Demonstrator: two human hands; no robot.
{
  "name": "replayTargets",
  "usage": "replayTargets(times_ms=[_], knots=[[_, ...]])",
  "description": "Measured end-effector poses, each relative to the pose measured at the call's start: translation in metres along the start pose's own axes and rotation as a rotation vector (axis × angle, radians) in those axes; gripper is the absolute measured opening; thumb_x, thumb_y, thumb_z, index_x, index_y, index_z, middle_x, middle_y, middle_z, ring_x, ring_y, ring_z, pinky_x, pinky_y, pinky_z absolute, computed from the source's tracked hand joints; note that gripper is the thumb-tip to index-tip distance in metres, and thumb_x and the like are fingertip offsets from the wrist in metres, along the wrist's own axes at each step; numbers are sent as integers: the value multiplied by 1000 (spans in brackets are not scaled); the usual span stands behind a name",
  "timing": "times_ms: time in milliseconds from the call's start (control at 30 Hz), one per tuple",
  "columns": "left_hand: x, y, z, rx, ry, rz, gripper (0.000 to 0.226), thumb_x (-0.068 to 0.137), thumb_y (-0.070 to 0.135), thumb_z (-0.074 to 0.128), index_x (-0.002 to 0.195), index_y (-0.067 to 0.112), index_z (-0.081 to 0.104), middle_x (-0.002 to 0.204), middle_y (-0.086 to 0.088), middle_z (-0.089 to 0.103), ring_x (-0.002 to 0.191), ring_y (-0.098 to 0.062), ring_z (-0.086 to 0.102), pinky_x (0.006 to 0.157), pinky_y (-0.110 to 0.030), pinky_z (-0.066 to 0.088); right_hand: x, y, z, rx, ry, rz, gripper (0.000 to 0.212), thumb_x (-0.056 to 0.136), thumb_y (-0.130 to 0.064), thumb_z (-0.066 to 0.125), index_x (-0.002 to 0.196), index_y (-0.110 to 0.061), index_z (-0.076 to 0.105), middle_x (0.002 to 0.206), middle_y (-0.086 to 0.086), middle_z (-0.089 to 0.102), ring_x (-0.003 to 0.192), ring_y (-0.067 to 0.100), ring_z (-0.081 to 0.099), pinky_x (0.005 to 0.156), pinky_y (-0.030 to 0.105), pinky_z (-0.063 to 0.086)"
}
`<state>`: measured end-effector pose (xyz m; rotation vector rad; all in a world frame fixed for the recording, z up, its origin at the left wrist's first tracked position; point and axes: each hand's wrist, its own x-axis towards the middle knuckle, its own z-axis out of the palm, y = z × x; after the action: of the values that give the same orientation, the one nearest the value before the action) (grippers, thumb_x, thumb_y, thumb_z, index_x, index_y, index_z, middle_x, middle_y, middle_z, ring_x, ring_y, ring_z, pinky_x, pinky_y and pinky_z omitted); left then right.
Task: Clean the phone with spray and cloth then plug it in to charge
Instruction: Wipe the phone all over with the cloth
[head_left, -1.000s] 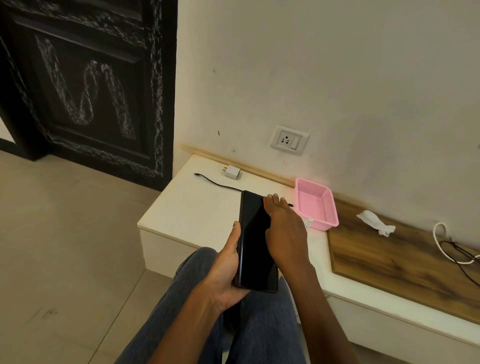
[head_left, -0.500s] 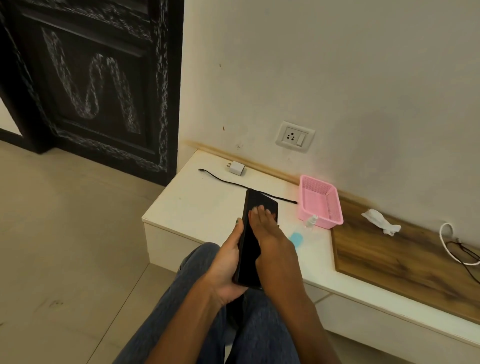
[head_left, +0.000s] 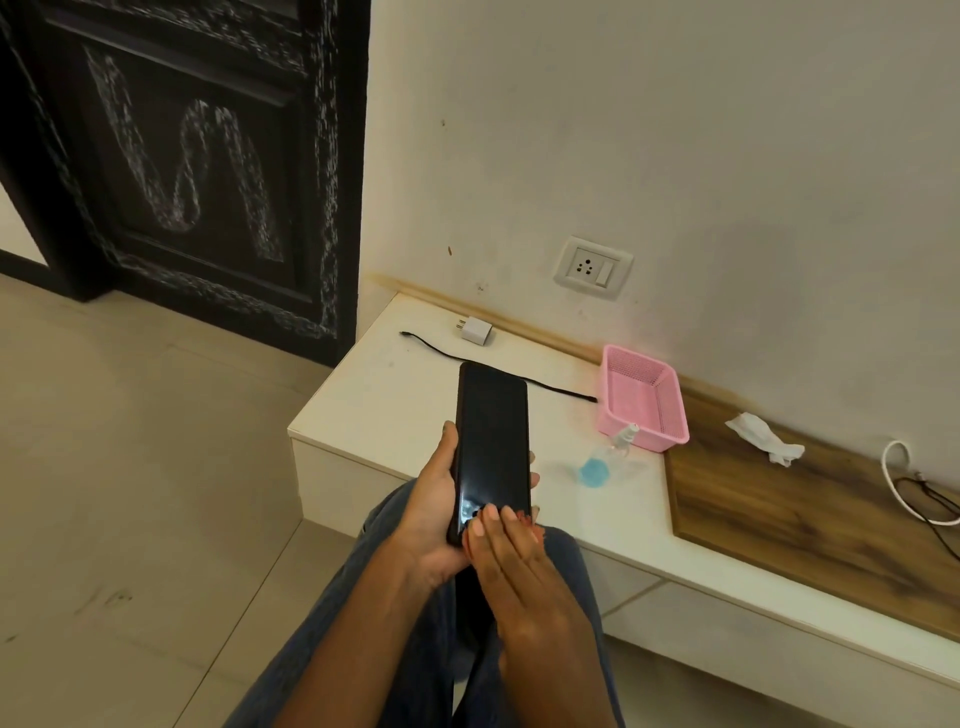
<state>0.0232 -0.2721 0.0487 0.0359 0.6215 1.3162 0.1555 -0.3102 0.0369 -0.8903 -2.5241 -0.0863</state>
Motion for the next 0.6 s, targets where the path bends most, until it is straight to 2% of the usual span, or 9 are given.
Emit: replayTargets(times_ms=[100, 167, 233, 300, 367, 433, 500, 533, 600], knots=[[-1, 1, 1, -16, 8, 11, 71, 89, 61, 37, 104, 2, 73, 117, -18, 65, 103, -30, 59, 93, -43, 45, 2, 11, -4, -24, 37, 18, 52, 103, -19, 7, 127, -8, 52, 130, 6, 56, 134, 23, 30, 109, 39, 24], [-3, 3, 3, -20, 8, 19, 70, 88, 61, 38, 110, 3, 70, 121, -19, 62, 106, -30, 58, 97, -42, 43, 7, 15, -7, -33, 68, 13, 48, 102, -13, 6, 128, -10, 46, 133, 4, 50, 139, 19, 20, 109, 40, 22], [-3, 5, 3, -19, 5, 24, 69, 88, 61, 38, 109, 3, 68, 116, -18, 63, 102, -28, 59, 96, -39, 44, 13, 21, -9, -42, 82, 29, 44, 92, -3, 19, 130, -12, 40, 136, 3, 44, 143, 17, 10, 110, 37, 18], [-3, 4, 4, 3, 7, 38, 67, 89, 61, 38, 102, 5, 73, 108, -16, 68, 96, -27, 64, 88, -37, 51, 22, 27, -12, -58, 73, 56, 53, 80, -3, 28, 131, -12, 38, 136, 6, 46, 139, 24, 21, 110, 37, 16], [-4, 3, 4, 10, -9, 42, 64, 90, 59, 38, 96, 7, 76, 103, -15, 71, 91, -25, 68, 78, -34, 57, 33, 37, -10, -100, 69, 68, 53, 79, 1, 36, 130, -11, 38, 132, 12, 54, 132, 31, 34, 110, 37, 15], [-5, 3, 6, 18, -27, 47, 62, 91, 57, 39, 97, 9, 76, 98, -14, 73, 83, -23, 71, 68, -31, 60, 45, 47, -8, -125, 56, 93, 63, 70, 10, 64, 127, -9, 44, 128, 14, 58, 126, 36, 42, 110, 37, 16], [-6, 3, 6, 36, -46, 46, 59, 92, 57, 38, 103, 10, 73, 97, -12, 73, 79, -22, 72, 64, -29, 59, 57, 53, -8, -151, 12, 114, 78, 50, 12, 82, 121, -4, 56, 123, 16, 61, 119, 40, 51, 109, 41, 28], [-7, 4, 7, 47, -54, 47, 59, 91, 57, 38, 107, 12, 71, 98, -12, 73, 80, -22, 71, 65, -29, 59, 63, 54, -9, -165, -10, 124, 81, 42, 12, 85, 118, -2, 60, 121, 17, 62, 116, 41, 53, 103, 44, 37], [-8, 3, 6, 75, -60, 47, 58, 91, 59, 38, 112, 14, 68, 100, -12, 73, 82, -23, 71, 67, -31, 59, 75, 56, -13, -191, -36, 147, 85, 36, 15, 84, 116, -1, 62, 120, 17, 63, 114, 41, 54, 94, 50, 41]])
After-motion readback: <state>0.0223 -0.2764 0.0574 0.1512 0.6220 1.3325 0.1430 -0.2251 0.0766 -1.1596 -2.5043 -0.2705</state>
